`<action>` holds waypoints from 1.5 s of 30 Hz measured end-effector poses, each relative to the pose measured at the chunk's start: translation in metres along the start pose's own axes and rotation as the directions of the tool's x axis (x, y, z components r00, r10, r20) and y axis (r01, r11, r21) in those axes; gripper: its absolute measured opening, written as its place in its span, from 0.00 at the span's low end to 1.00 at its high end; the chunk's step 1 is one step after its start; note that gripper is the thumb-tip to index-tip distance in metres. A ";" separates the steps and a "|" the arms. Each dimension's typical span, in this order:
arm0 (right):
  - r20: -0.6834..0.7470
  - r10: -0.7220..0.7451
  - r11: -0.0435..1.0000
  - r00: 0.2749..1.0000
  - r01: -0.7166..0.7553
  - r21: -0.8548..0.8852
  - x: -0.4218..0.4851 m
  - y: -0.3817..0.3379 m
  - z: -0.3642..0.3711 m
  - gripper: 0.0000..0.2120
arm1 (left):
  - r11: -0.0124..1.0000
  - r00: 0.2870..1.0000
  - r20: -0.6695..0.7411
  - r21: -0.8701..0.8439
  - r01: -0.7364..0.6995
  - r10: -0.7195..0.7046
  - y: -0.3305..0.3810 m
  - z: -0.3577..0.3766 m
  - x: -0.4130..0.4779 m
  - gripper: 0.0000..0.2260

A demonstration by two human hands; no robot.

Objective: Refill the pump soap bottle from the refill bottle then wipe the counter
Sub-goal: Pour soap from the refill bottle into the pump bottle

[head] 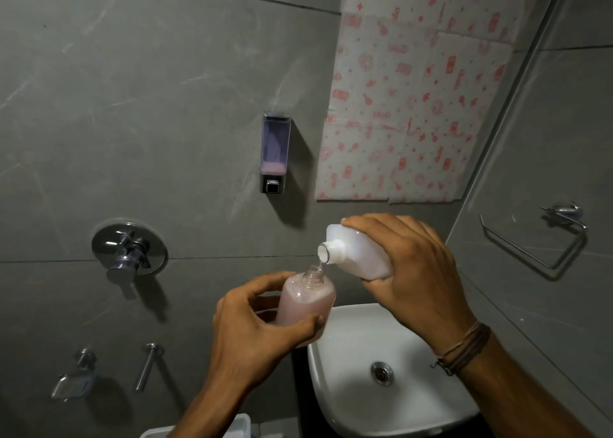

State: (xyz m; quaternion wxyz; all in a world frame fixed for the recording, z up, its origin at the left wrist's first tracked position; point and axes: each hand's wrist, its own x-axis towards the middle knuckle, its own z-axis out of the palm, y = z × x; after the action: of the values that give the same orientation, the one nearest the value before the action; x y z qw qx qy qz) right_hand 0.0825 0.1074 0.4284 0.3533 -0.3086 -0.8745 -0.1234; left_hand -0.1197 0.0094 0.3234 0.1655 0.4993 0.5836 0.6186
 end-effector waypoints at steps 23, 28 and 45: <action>0.206 0.977 -0.031 0.062 -0.907 0.421 -0.349 0.132 0.122 0.32 | 0.985 0.940 0.310 -0.048 0.166 -0.143 -0.076 0.109 -0.117 0.32; 0.170 0.982 -0.152 -0.081 -0.871 0.467 -0.371 0.180 0.137 0.33 | 0.978 0.916 0.354 -0.024 0.209 -0.188 -0.069 0.141 -0.124 0.32; 0.128 0.964 -0.267 -0.235 -0.823 0.502 -0.380 0.258 0.168 0.38 | 0.926 0.893 0.284 -0.036 0.375 -0.350 -0.058 0.227 -0.122 0.32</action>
State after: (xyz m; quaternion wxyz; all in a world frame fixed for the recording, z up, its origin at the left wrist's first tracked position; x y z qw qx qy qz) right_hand 0.3658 0.2096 0.0428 0.5118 -0.7558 -0.2385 0.3316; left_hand 0.0973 0.0549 0.1792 0.3789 0.4542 0.6096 0.5277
